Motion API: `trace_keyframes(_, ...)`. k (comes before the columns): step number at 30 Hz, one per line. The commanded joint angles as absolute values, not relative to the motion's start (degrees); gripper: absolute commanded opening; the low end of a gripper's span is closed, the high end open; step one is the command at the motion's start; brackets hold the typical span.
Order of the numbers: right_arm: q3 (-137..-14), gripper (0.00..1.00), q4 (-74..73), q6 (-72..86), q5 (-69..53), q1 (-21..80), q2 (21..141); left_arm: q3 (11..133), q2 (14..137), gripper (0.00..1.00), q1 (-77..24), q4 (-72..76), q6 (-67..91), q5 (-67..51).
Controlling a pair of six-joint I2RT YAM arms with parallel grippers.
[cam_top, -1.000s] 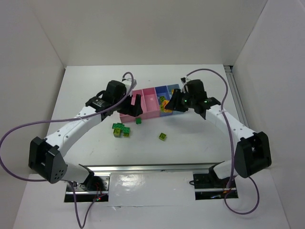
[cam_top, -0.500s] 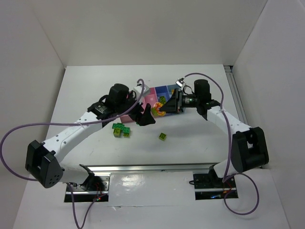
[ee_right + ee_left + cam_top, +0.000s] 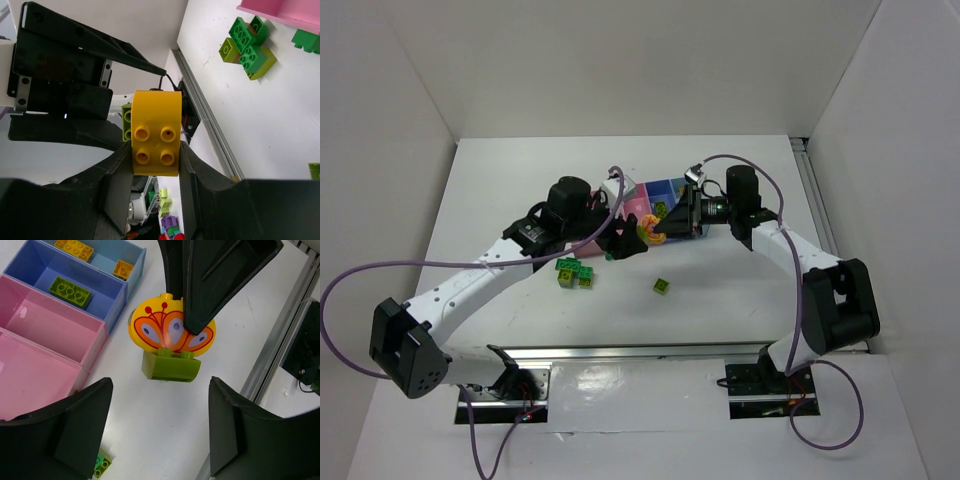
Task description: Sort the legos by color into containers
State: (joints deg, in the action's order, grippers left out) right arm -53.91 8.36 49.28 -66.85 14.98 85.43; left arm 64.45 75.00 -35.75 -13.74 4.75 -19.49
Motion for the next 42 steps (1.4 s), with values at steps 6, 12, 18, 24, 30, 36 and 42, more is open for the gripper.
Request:
trace_keyframes(6,-55.55,0.19,10.20,50.01,-67.94,15.64,86.75,64.95,76.20,0.67,-36.65,-8.61,5.62,-18.54)
trace_keyframes(12,-56.60,0.19,10.20,50.01,-67.94,16.17,87.27,66.27,77.43,0.56,-36.65,-9.84,5.01,-20.12)
trace_keyframes(18,-57.22,0.19,10.20,50.01,-67.94,16.70,87.89,66.88,78.05,0.58,-36.65,-10.37,4.48,-20.13)
trace_keyframes(24,-57.22,0.19,10.72,50.01,-67.94,16.70,87.89,67.41,78.05,0.25,-36.65,-10.37,4.48,-19.08)
trace_keyframes(30,-57.47,0.19,8.62,46.24,-66.10,13.98,88.41,68.03,79.10,0.00,-36.65,-12.66,3.16,-16.97)
trace_keyframes(36,-60.81,0.18,9.58,45.70,-63.11,8.62,88.42,64.78,78.57,0.00,-36.65,-11.60,3.69,-15.12)
trace_keyframes(42,-66.43,0.18,1.35,39.58,-51.14,4.66,91.66,64.25,77.96,0.00,-36.65,-10.55,5.09,-12.22)
